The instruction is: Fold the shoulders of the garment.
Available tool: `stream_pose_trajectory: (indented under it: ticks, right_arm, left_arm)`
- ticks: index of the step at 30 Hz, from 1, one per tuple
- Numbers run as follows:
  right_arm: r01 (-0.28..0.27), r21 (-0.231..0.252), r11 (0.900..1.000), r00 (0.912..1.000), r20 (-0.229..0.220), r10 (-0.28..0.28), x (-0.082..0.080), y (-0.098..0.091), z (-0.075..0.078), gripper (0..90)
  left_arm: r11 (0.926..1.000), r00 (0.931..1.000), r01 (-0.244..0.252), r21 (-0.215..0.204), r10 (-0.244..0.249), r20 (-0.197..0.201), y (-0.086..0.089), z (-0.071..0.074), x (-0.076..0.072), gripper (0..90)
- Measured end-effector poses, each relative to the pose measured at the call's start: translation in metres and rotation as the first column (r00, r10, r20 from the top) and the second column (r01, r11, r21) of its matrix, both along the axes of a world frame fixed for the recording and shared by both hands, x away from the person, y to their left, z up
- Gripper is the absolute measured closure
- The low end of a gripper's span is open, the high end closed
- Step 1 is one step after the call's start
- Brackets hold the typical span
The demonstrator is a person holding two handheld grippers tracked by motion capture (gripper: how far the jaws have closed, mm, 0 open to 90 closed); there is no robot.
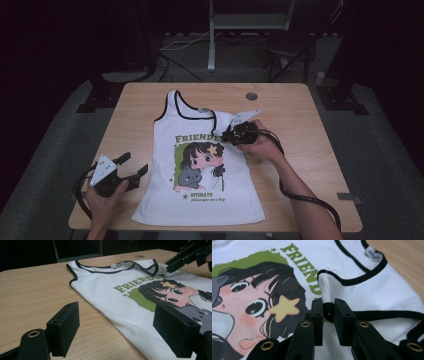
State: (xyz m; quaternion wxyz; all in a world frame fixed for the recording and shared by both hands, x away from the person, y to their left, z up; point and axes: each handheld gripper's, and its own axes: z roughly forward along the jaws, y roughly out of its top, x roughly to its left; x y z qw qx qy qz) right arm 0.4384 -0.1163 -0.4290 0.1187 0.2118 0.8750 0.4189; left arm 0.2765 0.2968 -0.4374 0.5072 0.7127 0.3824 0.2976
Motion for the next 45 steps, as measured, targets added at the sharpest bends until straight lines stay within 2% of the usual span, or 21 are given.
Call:
stream_pose_trajectory:
  ticks: [14, 21, 24, 30, 33, 39, 45]
  right_arm:
    - [-0.019, -0.031, 0.9993, 0.9992, -0.036, 0.018, -0.008, 0.003, -0.007, 69.8]
    - [-0.027, -0.030, 0.9992, 0.9978, -0.062, 0.025, -0.013, 0.004, -0.009, 56.8]
    - [-0.006, 0.016, 0.9999, 0.9979, -0.065, 0.007, -0.014, 0.002, -0.005, 51.6]
    - [0.075, 0.060, 0.9954, 0.9965, -0.040, -0.073, -0.014, -0.001, -0.003, 38.1]
    - [0.132, 0.080, 0.9880, 0.9909, -0.037, -0.130, -0.015, -0.002, -0.003, 28.7]
    - [0.217, 0.114, 0.9695, 0.9761, -0.039, -0.214, -0.017, -0.005, -0.004, 21.9]
    - [0.267, 0.136, 0.9540, 0.9637, -0.043, -0.263, -0.018, -0.006, -0.001, 17.8]
  left_arm:
    - [1.0000, 1.0000, 0.001, 0.004, -0.001, 0.003, 0.000, 0.000, 0.000, 21.3]
    - [1.0000, 1.0000, 0.001, 0.006, -0.001, 0.005, -0.001, 0.000, 0.000, 21.3]
    - [1.0000, 1.0000, -0.001, 0.009, 0.001, 0.006, -0.001, 0.000, -0.001, 21.3]
    - [0.9999, 1.0000, 0.000, 0.016, 0.000, 0.005, -0.002, 0.000, -0.001, 21.3]
    - [0.9999, 1.0000, 0.000, 0.015, 0.000, 0.005, -0.002, 0.000, 0.000, 21.3]
    - [0.9999, 1.0000, -0.001, 0.017, 0.001, 0.007, -0.002, 0.000, -0.001, 21.3]
    - [0.9998, 1.0000, -0.001, 0.018, 0.001, 0.006, -0.002, 0.000, -0.001, 21.3]
